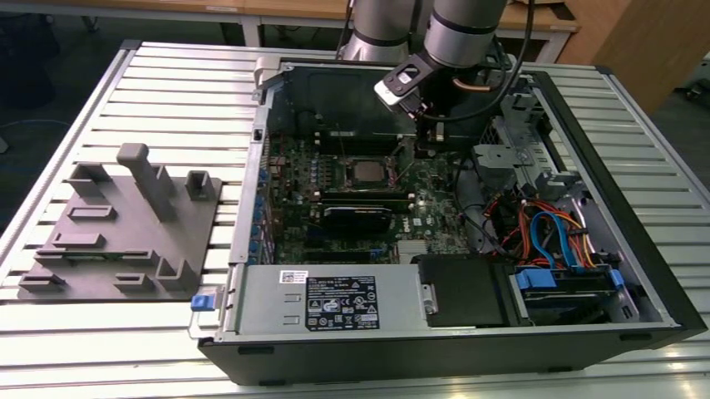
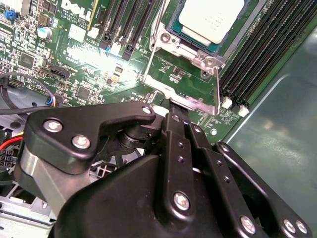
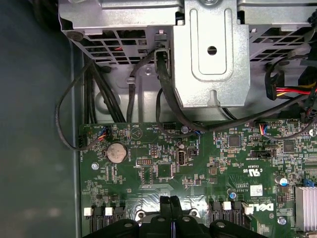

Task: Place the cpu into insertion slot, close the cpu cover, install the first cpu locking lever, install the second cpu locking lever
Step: 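Close the cpu cover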

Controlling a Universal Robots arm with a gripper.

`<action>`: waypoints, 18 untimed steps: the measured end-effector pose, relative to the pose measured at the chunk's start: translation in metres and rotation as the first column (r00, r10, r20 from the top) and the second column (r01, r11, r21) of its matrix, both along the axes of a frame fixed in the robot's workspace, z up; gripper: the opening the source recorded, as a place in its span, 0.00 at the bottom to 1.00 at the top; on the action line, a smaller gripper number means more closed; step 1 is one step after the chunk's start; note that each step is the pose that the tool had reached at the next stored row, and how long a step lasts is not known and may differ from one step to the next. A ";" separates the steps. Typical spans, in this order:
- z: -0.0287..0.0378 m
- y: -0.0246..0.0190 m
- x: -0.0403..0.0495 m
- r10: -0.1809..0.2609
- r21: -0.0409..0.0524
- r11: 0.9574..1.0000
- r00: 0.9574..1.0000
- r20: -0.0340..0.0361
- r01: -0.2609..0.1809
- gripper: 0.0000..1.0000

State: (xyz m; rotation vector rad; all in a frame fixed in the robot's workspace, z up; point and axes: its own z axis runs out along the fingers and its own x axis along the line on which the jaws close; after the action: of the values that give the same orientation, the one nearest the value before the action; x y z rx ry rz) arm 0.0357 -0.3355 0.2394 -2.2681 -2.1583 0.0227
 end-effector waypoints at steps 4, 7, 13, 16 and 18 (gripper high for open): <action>0.0002 -0.0001 -0.0001 0.003 0.000 1.000 1.000 0.000 -0.003 0.10; 0.0003 -0.0001 -0.0012 0.027 0.000 1.000 1.000 0.000 -0.027 0.10; 0.0002 -0.0001 -0.0043 0.072 0.000 0.997 0.997 0.000 -0.072 0.10; 0.0002 -0.0001 -0.0056 0.075 0.000 0.997 0.997 0.000 -0.075 0.10; 0.0001 -0.0001 -0.0056 0.075 0.000 0.997 0.997 0.000 -0.075 0.10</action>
State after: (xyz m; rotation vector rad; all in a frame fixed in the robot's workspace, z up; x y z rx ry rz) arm 0.0301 -0.3356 0.2395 -2.1860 -2.2421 0.0233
